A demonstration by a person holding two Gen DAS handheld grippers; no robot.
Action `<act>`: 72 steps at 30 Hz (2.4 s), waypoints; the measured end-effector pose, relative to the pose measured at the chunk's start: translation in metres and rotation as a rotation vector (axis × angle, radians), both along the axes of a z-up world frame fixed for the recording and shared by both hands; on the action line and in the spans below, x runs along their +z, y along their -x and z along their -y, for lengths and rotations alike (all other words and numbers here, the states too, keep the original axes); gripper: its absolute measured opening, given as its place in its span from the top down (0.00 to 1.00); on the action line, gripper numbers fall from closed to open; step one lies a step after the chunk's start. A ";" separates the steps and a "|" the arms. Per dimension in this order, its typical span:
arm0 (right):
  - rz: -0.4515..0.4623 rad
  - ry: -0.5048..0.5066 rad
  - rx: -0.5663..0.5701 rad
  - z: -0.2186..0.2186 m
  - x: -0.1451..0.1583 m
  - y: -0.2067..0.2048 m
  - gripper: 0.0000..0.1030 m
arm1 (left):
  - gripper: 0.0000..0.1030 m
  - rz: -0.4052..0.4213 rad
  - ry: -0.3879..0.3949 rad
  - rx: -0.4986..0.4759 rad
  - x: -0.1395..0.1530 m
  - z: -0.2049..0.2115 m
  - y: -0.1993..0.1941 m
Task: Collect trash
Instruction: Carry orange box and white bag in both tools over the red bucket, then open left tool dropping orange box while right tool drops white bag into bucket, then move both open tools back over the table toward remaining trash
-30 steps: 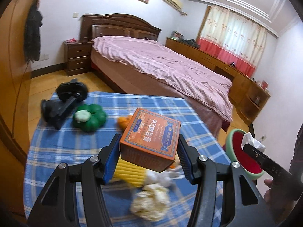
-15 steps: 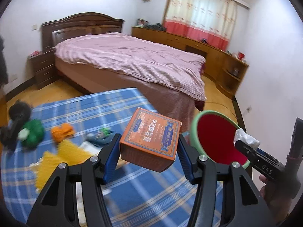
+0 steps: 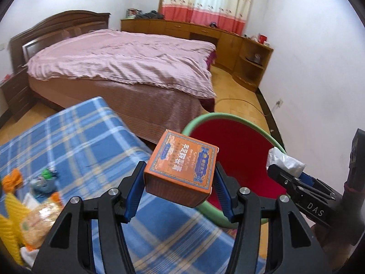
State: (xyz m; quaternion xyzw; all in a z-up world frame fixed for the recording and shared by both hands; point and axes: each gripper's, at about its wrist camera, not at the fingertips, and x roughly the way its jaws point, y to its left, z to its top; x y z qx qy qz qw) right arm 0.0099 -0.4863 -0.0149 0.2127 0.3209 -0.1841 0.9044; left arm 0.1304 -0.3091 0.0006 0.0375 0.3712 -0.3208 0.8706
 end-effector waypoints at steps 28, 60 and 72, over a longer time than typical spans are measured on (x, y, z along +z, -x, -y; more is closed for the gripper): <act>0.040 -0.038 -0.012 0.008 0.002 0.016 0.21 | 0.34 0.022 -0.042 -0.013 0.001 0.011 0.012; 0.047 -0.038 0.312 -0.152 0.034 0.002 0.20 | 0.34 0.057 -0.092 0.431 0.032 -0.213 0.039; -0.014 -0.018 0.421 -0.201 0.026 -0.030 0.20 | 0.34 -0.041 -0.117 0.564 -0.010 -0.276 0.025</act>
